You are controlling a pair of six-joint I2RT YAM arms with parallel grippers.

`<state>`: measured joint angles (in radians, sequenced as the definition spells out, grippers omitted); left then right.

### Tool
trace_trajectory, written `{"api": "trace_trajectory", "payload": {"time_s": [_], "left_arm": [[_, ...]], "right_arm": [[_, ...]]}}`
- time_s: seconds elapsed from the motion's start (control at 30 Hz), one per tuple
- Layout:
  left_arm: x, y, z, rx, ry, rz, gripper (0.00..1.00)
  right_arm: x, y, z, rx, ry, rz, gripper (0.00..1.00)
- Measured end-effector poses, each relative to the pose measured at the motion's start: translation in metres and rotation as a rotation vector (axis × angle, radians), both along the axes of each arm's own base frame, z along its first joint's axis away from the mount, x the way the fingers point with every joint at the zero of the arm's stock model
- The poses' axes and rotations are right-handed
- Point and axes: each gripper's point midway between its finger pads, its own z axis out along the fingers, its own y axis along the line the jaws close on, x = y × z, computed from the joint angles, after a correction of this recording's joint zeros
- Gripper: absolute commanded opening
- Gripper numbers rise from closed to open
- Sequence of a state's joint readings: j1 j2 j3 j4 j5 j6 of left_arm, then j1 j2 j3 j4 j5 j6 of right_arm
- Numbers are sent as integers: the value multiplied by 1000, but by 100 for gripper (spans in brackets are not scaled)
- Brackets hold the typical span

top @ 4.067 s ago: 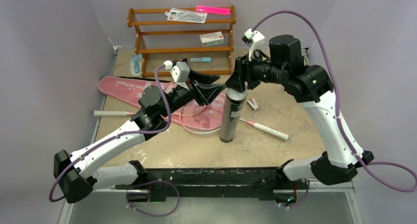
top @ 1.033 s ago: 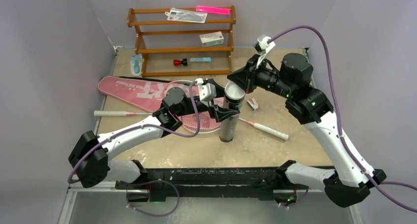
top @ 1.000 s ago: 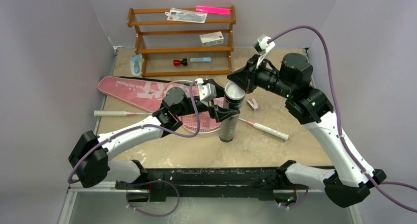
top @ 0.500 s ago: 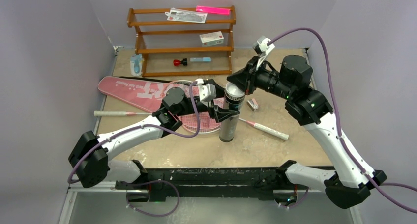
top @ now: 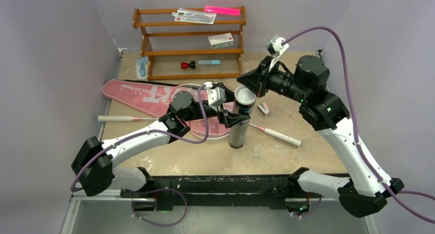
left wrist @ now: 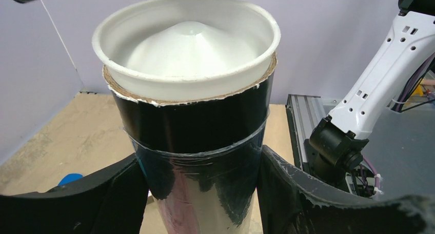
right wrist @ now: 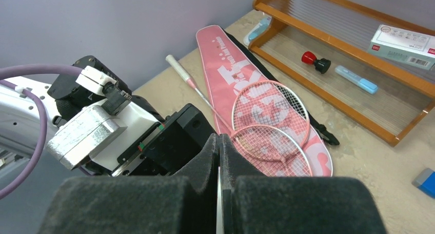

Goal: Pack up the badminton gear
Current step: Close the lid on the shuttle tube.

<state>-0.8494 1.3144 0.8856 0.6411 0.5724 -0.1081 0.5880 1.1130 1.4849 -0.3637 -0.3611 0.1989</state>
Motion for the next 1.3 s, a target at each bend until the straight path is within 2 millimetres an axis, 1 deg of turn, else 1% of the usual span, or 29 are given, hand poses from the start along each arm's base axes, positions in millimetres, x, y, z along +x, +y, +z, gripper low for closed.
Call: {"api": "trace_trajectory", "payload": {"time_s": [0.27, 0.5, 0.77, 0.93, 1.3], "left_arm": [[-1, 0, 0, 0, 0, -2, 53], [-1, 0, 0, 1, 0, -2, 53], [-1, -1, 0, 4, 3, -2, 53], [0, -1, 0, 6, 5, -2, 53], [0, -2, 0, 9, 7, -3, 53]], "right_arm": [[-1, 1, 1, 3, -2, 7, 0], [-6, 5, -7, 3, 11, 50, 0], [-10, 7, -6, 10, 5, 74, 0], [-12, 7, -12, 6, 14, 80, 0], [-14, 10, -13, 21, -8, 103, 0]]}}
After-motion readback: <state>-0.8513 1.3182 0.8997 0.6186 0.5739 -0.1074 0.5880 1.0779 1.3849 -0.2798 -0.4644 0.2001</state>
